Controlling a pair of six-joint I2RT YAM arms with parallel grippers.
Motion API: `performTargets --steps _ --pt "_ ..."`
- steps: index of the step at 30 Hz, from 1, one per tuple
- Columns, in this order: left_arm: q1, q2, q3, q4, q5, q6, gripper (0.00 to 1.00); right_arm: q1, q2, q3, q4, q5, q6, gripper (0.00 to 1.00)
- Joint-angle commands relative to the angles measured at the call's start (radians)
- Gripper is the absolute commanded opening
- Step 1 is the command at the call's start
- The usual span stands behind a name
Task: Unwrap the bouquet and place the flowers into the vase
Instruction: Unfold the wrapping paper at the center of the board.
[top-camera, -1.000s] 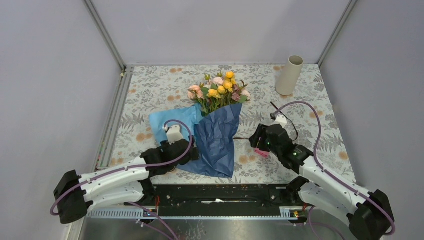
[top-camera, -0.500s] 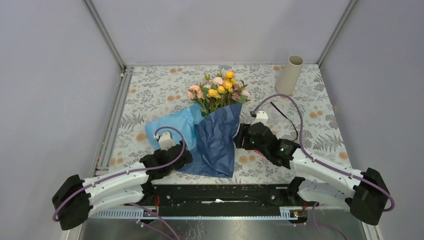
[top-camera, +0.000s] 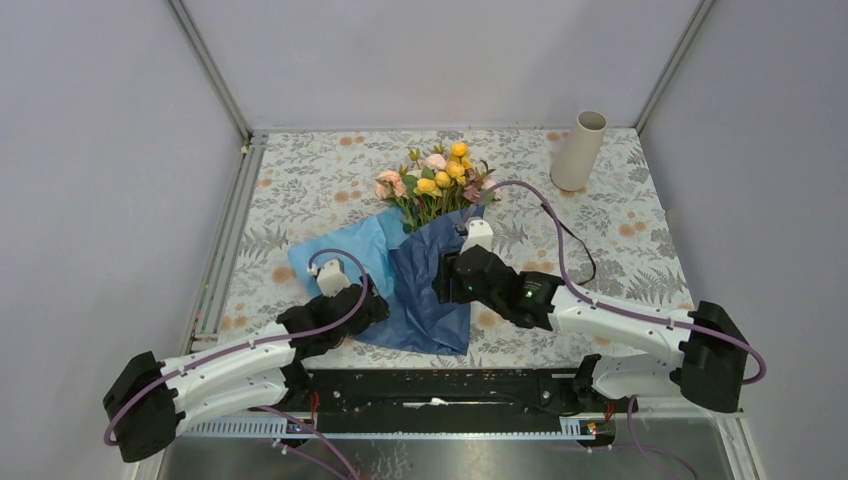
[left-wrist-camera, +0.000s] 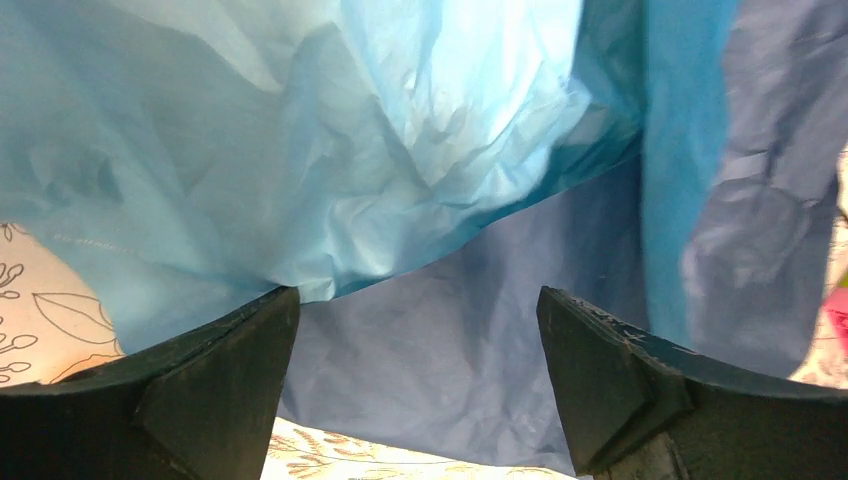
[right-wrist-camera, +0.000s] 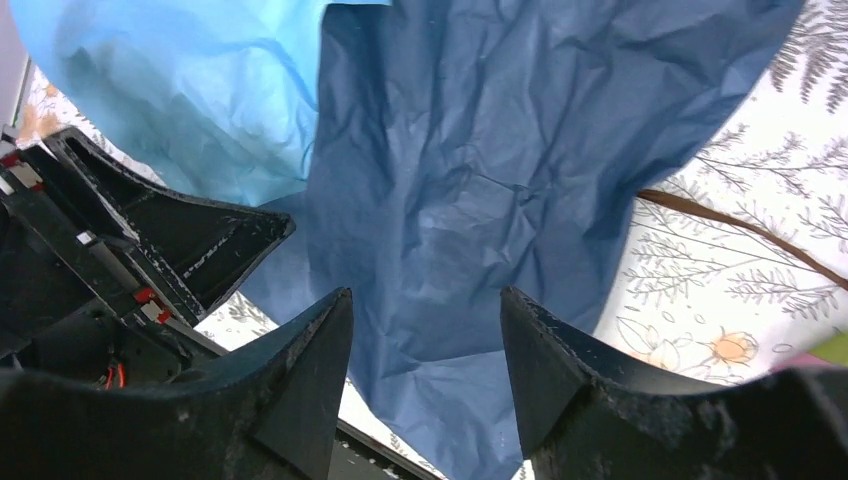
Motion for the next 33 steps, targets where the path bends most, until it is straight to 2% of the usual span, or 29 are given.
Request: performTargets --steps 1,11,23,33 --pt "0.025 -0.005 0.127 -0.013 -0.009 0.056 0.95 0.032 0.054 0.084 0.034 0.028 -0.016 0.64" --pt "0.176 0.089 0.209 0.064 0.012 0.146 0.97 0.074 0.182 0.213 0.034 -0.001 -0.051 0.72" --pt "0.194 -0.025 0.251 0.020 0.007 0.166 0.98 0.089 0.361 0.330 0.069 -0.022 -0.054 0.73" --pt "0.257 0.009 0.233 0.047 0.066 0.187 0.98 0.090 0.512 0.416 0.081 -0.020 -0.033 0.68"
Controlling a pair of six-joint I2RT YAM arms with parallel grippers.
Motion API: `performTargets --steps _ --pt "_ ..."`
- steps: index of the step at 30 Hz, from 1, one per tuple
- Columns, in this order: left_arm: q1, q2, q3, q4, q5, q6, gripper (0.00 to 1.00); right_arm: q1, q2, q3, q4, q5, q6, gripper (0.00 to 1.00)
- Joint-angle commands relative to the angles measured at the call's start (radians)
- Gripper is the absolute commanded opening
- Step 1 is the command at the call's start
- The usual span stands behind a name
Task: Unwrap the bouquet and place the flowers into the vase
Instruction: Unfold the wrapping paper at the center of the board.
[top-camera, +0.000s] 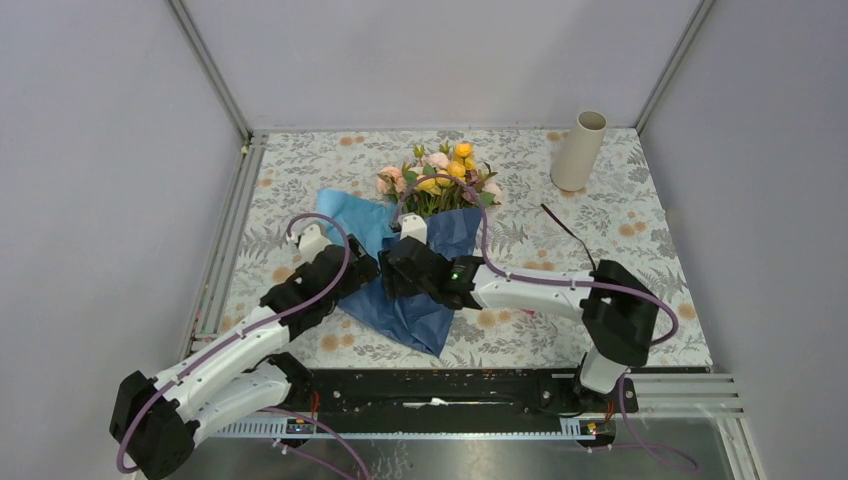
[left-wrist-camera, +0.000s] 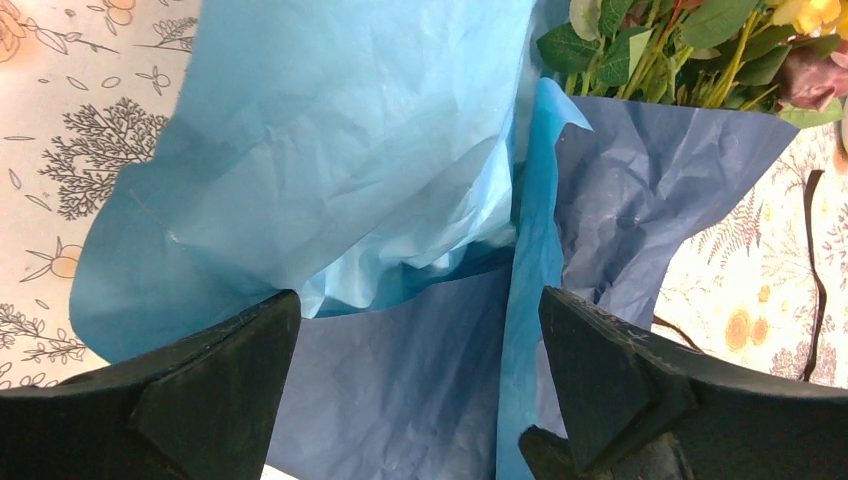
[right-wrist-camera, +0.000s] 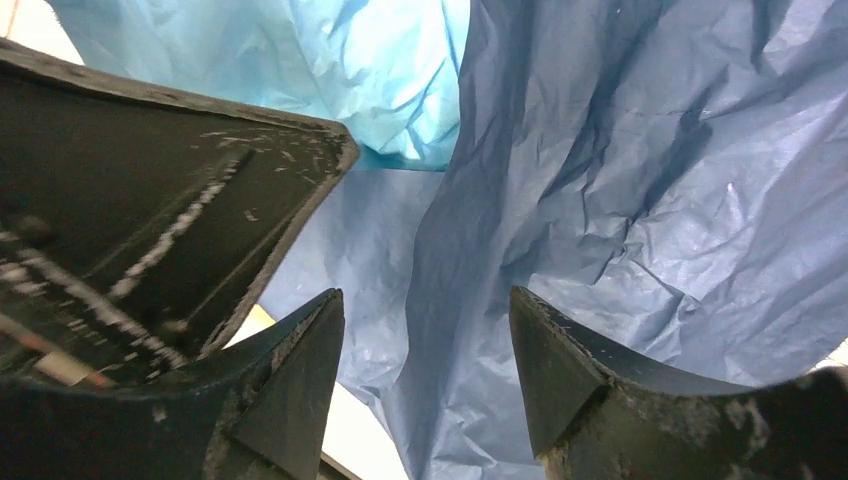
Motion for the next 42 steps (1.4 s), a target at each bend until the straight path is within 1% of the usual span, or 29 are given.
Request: performTargets --steps 1,4,6,8,12,14,17,26,30,37,42 --pt "0.011 -0.016 0.015 0.033 0.028 0.014 0.98 0.010 0.066 0.065 0.034 0.017 0.009 0.67" --pt "0.016 -0.037 0.001 0.019 0.025 0.008 0.98 0.010 0.104 0.086 0.037 0.023 0.020 0.64" --pt "0.019 -0.051 -0.010 0.009 0.024 0.005 0.98 0.011 0.120 0.092 0.038 0.029 0.027 0.59" --pt "0.023 -0.060 -0.021 0.002 0.021 0.002 0.98 0.010 0.120 0.089 0.037 0.036 0.031 0.51" --pt "0.031 -0.067 -0.041 -0.006 0.021 0.003 0.98 0.010 0.066 0.058 0.037 0.064 0.025 0.22" --pt "0.034 -0.064 -0.048 -0.006 0.024 0.003 0.99 0.010 0.022 0.027 0.034 0.091 0.023 0.12" --pt "0.036 -0.063 -0.052 -0.010 0.027 0.006 0.99 0.010 -0.064 -0.037 0.020 0.127 0.026 0.00" --pt "0.038 -0.085 -0.034 -0.043 0.036 0.029 0.99 0.011 -0.356 -0.272 -0.124 0.300 0.089 0.00" --pt "0.038 -0.073 0.012 -0.072 0.062 0.083 0.99 0.000 -0.424 -0.307 -0.194 0.382 0.086 0.00" --pt "0.038 -0.045 0.141 -0.106 0.161 0.242 0.99 -0.096 -0.476 -0.353 -0.210 0.356 0.080 0.00" --pt "0.037 -0.037 0.216 -0.086 0.301 0.352 0.98 -0.162 -0.531 -0.372 -0.209 0.348 0.037 0.00"
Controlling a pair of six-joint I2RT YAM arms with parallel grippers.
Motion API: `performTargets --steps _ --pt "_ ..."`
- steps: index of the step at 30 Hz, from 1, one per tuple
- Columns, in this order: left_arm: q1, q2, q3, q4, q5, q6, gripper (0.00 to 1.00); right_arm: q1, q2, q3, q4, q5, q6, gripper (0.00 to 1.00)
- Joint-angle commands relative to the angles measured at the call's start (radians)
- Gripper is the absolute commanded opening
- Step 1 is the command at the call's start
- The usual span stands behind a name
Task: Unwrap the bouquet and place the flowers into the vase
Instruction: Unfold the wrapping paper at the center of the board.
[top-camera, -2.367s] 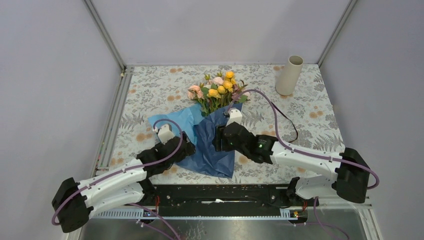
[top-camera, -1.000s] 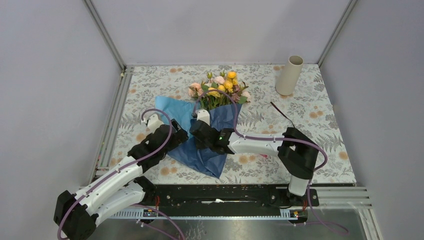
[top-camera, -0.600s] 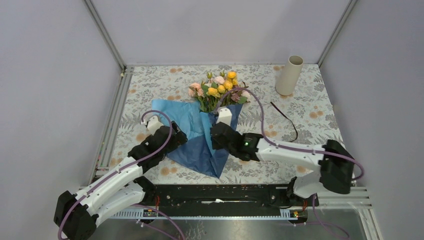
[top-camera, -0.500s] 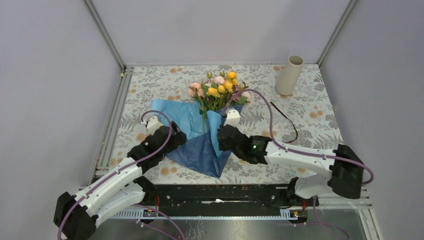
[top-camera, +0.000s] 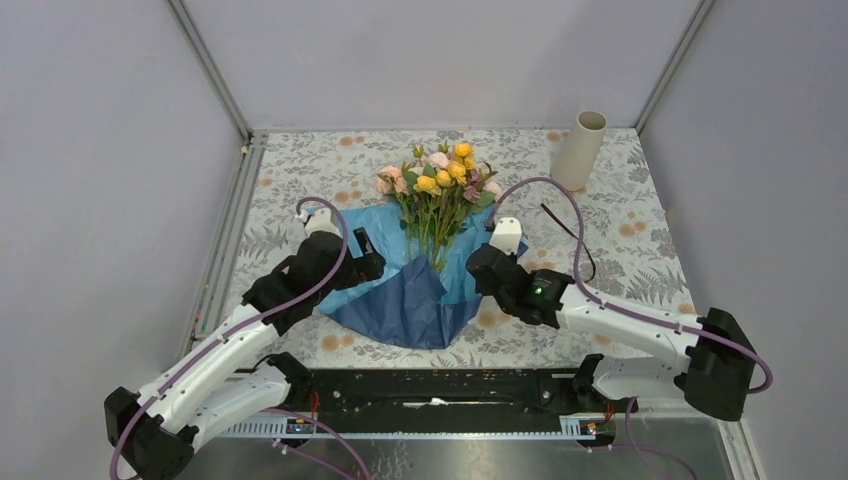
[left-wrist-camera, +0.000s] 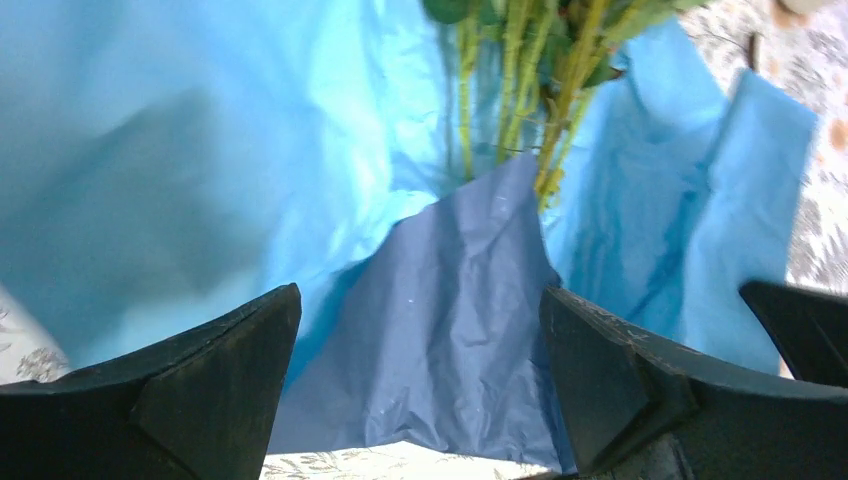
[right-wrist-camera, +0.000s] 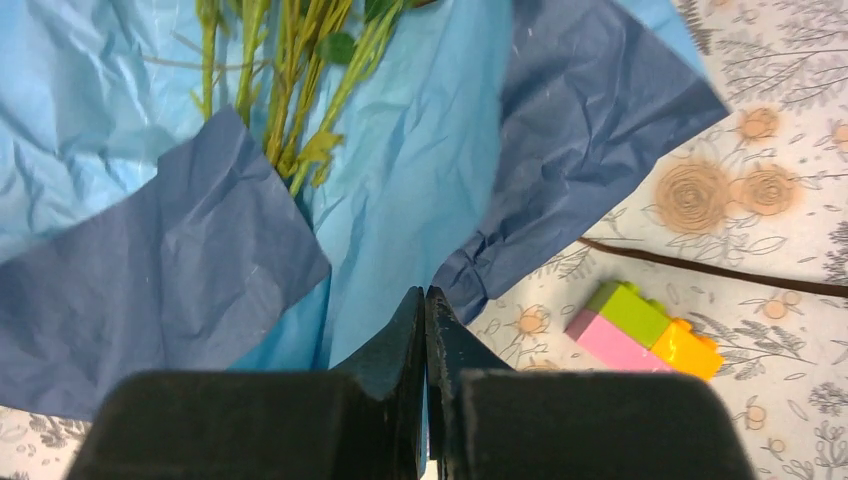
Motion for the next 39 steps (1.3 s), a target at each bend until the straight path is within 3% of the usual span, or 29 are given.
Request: performTargets --steps 1,8,14,27,32,39 --pt "0.002 0.005 0.093 0.042 0.150 0.131 0.98 -0.057 -0.074 -0.008 -0.006 0.045 -0.035 0.00" --pt "-0.020 0.015 0.152 0.086 0.244 0.163 0.98 -0.120 -0.129 -0.030 -0.005 0.040 -0.073 0.00" --pt "-0.027 0.124 0.101 0.170 0.244 0.095 0.98 -0.156 -0.157 -0.055 -0.007 0.032 -0.077 0.00" --pt "-0.026 0.290 -0.079 0.328 0.027 -0.018 0.98 -0.165 -0.269 -0.195 -0.191 0.166 0.075 0.00" --pt "-0.024 0.296 -0.143 0.364 -0.003 -0.048 0.99 -0.165 -0.310 -0.238 -0.265 0.172 0.180 0.09" --pt "-0.024 0.310 -0.192 0.378 -0.020 -0.071 0.99 -0.171 -0.324 -0.254 -0.272 0.184 0.202 0.19"
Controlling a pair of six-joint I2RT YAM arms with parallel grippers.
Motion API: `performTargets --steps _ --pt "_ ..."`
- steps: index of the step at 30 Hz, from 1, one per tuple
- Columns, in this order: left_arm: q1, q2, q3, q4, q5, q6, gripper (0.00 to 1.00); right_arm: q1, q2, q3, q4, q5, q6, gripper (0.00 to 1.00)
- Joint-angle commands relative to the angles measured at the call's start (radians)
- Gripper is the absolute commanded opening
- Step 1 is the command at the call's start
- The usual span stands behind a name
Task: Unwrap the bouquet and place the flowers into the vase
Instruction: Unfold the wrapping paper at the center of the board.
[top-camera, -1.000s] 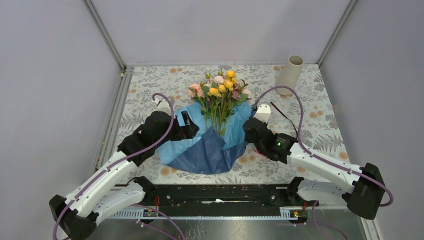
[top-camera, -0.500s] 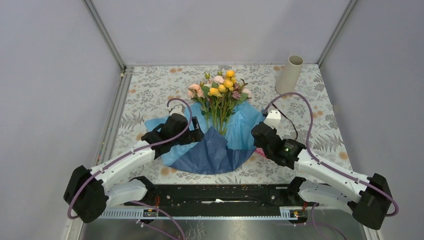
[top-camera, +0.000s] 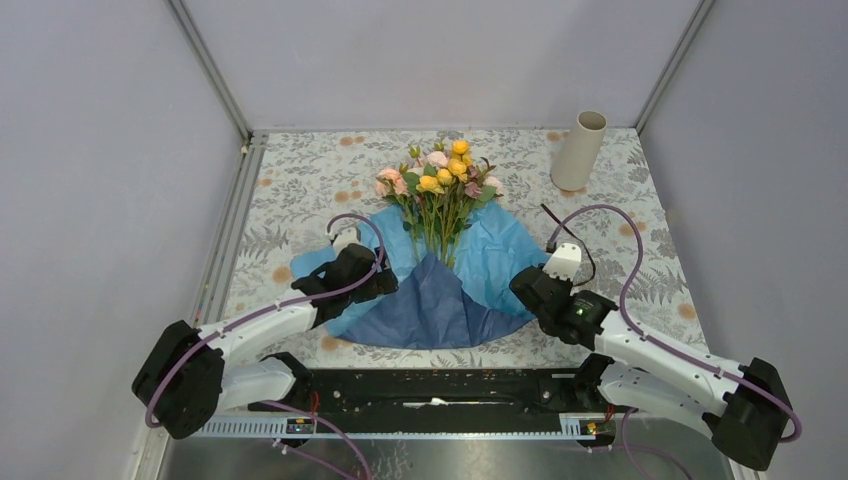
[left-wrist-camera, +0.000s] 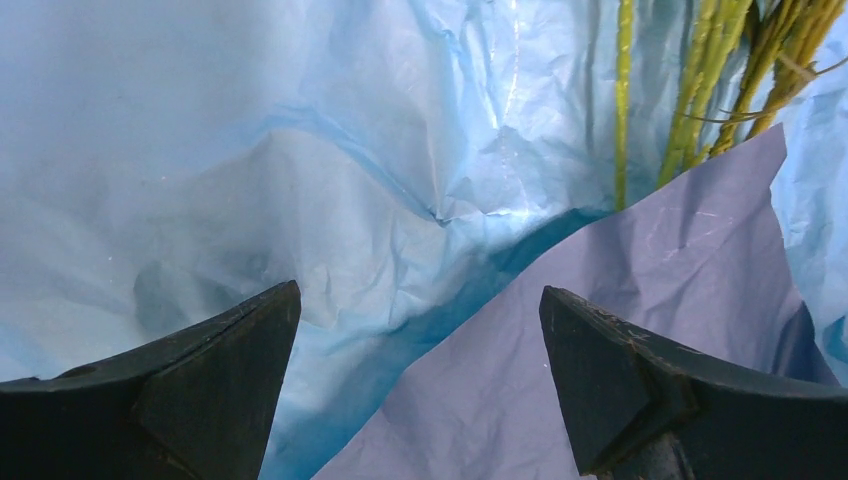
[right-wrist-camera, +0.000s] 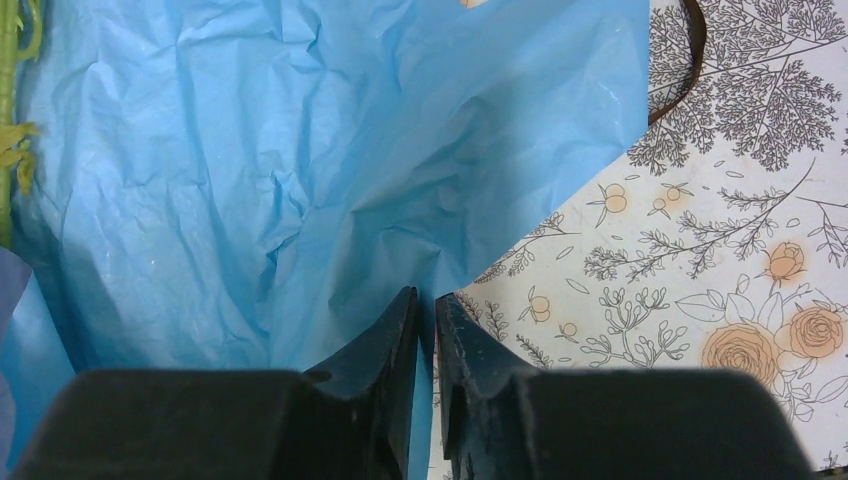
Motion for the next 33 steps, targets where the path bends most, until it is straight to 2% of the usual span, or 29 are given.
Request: performTargets --steps 1,5,10,17,33 --pt "0.002 0.007 -0.026 0.069 -0.040 -0.033 0.99 -0.016 0.003 0.003 -0.015 0.061 0.051 0.19" --pt "0.013 0.024 -0.044 0.110 -0.017 -0.051 0.99 -0.056 0.048 -0.010 0.041 0.024 0.036 0.19" --pt "0.025 0.060 -0.046 0.152 0.006 -0.063 0.99 -0.151 0.139 0.011 0.120 -0.063 -0.014 0.07" --pt "0.052 0.120 -0.041 0.207 0.024 -0.079 0.99 -0.204 0.244 0.078 0.195 -0.098 -0.071 0.00" --pt "0.127 0.281 -0.013 0.293 0.055 -0.087 0.99 -0.287 0.368 0.145 0.288 -0.149 -0.129 0.00"
